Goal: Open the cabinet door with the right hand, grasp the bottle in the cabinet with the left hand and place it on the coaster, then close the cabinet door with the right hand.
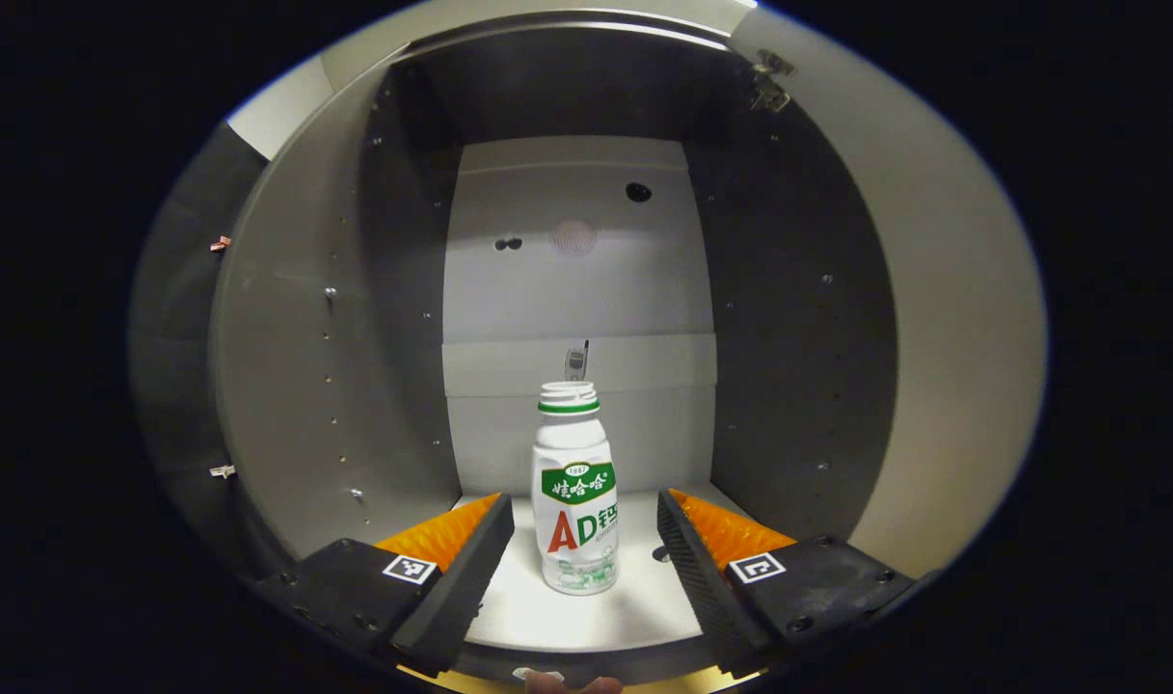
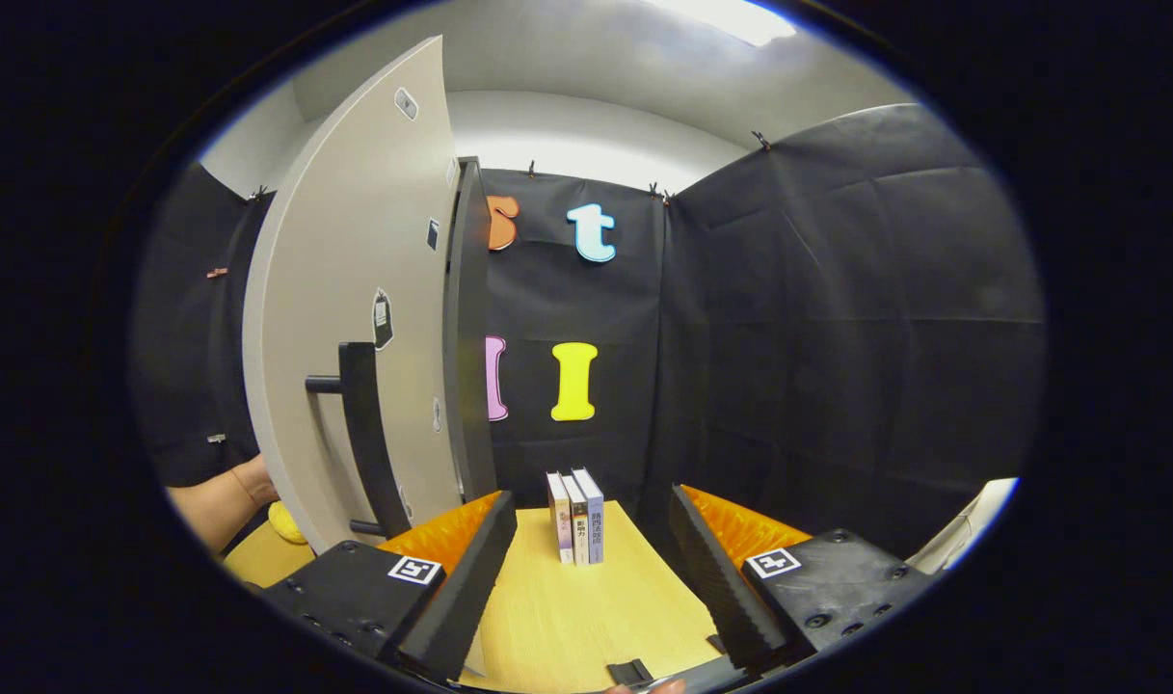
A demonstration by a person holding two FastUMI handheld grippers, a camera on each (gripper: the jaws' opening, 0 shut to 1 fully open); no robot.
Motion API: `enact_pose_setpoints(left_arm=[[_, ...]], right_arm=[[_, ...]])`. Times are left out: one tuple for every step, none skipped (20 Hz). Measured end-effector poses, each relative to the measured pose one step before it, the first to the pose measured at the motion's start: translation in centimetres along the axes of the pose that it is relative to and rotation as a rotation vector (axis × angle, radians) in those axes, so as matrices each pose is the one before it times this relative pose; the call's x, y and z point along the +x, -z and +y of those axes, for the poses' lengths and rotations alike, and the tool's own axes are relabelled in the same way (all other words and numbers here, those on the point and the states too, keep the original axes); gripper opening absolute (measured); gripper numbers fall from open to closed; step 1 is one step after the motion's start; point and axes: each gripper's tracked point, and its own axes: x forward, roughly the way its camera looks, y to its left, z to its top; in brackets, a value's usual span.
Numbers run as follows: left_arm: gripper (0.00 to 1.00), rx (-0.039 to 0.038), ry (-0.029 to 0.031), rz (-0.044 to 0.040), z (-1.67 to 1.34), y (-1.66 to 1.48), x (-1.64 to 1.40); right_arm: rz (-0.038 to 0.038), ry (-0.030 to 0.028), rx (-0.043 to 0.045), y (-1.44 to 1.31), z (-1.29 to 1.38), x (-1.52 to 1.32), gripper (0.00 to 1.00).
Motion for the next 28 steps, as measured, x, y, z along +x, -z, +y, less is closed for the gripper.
enact_pose_setpoints(left_arm=[[0.95, 0.00229, -0.00348, 0.00152, 0.019, 0.336, 0.945], [0.95, 0.00555, -0.00468, 0.00305, 0.049, 0.348, 0.912], [0.94, 0.00742, -0.00822, -0.00148, 0.12, 0.159, 0.912], [0.94, 0.00146, -0.00633, -0.00489, 0.165, 0.097, 0.714], [0.94, -0.00524, -0.00254, -0.0058, -0.009, 0.142, 0.752], [0.95, -0.01199, -0.00158, -0.00028, -0.01, 0.19, 0.622], [0.95, -0.01708, -0.00232, 0.00846, 0.042, 0.338, 0.533], [0.94, -0.01517, -0.00496, 0.00857, 0.129, 0.284, 0.397], [0.95, -0.00778, -0.00401, 0.00724, 0.207, 0.221, 0.395], [0.94, -0.00019, -0.00298, 0.00492, 0.28, 0.349, 0.257], [0.91, 0.00324, 0.00006, -0.00086, 0.255, -0.551, -1.055], [0.73, 0.00805, 0.00694, 0.00419, -0.377, 0.445, 0.844], [0.72, 0.00947, 0.00297, 0.00086, 0.115, -0.133, -0.142], [0.72, 0.0035, -0.00044, -0.00323, 0.147, -0.19, -0.237], [0.72, -0.00269, 0.00158, -0.00676, 0.13, -0.382, -0.493], [0.72, -0.00395, 0.00038, -0.00783, 0.318, -0.255, -0.827], [0.72, -0.00404, 0.00083, -0.00606, 0.34, -0.462, -0.803], [0.71, -0.00398, 0.00143, -0.00591, 0.227, -0.421, -0.765], [0.71, -0.00362, 0.0024, -0.00654, 0.317, -0.509, -0.9], [0.71, -0.00299, 0.00357, -0.00489, 0.279, -0.45, -1.04], [0.72, -0.00102, 0.00205, -0.0027, 0.402, -0.418, -1.118], [0.71, -0.00153, 0.00274, -0.00645, 0.365, -0.428, -1.191], [0.71, -0.00103, 0.00868, -0.00664, 0.315, -0.471, -1.3], [0.71, 0.00066, 0.00718, -0.00618, 0.283, -0.336, -1.407], [0.71, 0.00032, 0.00328, -0.00641, 0.513, -0.46, -1.359], [0.71, -0.00029, -0.00135, -0.0037, 0.629, -0.147, -1.4], [0.71, -0.0024, -0.00564, 0.00001, 0.772, -0.192, -1.38], [0.71, -0.00497, -0.00696, -0.00285, 0.745, -0.15, -1.457]], right_arm=[[0.00683, 0.00299, 0.00104, 0.161, -0.266, 0.254, 0.99], [0.0043, 0.00199, -0.00092, 0.105, -0.059, 0.294, 0.99], [0.00107, 0.00277, -0.00314, -0.03, -0.118, 0.153, 1.0], [-0.00062, 0.00324, -0.00288, -0.037, -0.088, 0.101, 0.99], [0.00364, -0.00002, -0.0008, 0.1, -0.041, 0.124, 0.99], [0.0039, 0.00186, 0.00211, 0.083, -0.069, 0.148, 0.99], [0.0038, 0.00399, 0.00285, 0.116, -0.183, 0.006, 0.99], [0.00107, 0.00623, 0.00265, 0.014, -0.156, 0.061, 0.99], [-0.00033, 0.0047, 0.00098, -0.029, -0.06, 0.061, 0.99], [0.00048, 0.00416, -0.00157, 0.001, -0.044, 0.021, 0.99], [0.00044, 0.004, -0.00233, 0.063, -0.066, -0.027, 0.99], [0.00127, 0.0026, -0.00164, 0.064, -0.094, -0.065, 0.99], [-0.00108, 0.00139, -0.00127, 0.018, -0.062, -0.049, 0.99], [-0.00068, 0.00048, 0.00004, -0.002, -0.004, -0.08, 0.99], [-0.00197, -0.00056, 0.00268, 0.018, 0.101, -0.14, 0.99], [-0.00076, -0.00414, 0.00305, 0.03, 0.197, -0.117, 0.99], [-0.00179, -0.00417, 0.00119, -0.021, 0.065, -0.113, 0.99], [-0.00385, -0.00375, -0.00015, -0.082, 0.057, -0.103, 0.99], [-0.00364, -0.00504, 0.00167, -0.056, 0.05, -0.172, 0.99], [-0.00258, -0.00573, 0.00311, -0.126, 0.161, -0.123, 0.99], [-0.00053, -0.0047, 0.00345, 0.007, 0.117, -0.136, 0.99], [-0.00176, -0.00606, 0.00372, -0.038, 0.124, -0.168, 0.99], [-0.00079, -0.00635, 0.00197, 0.087, 0.16, -0.094, 0.99], [0.00021, -0.00665, 0.00007, 0.018, 0.069, -0.104, 0.98], [-0.00133, -0.00514, -0.00152, 0.057, 0.013, -0.163, 0.98], [-0.00111, -0.00306, -0.00389, -0.028, -0.149, -0.137, 0.99], [-0.00133, -0.00186, -0.00177, -0.025, -0.063, -0.121, 0.99], [-0.0022, -0.00278, 0.00364, -0.106, -0.07, -0.109, 0.99]])
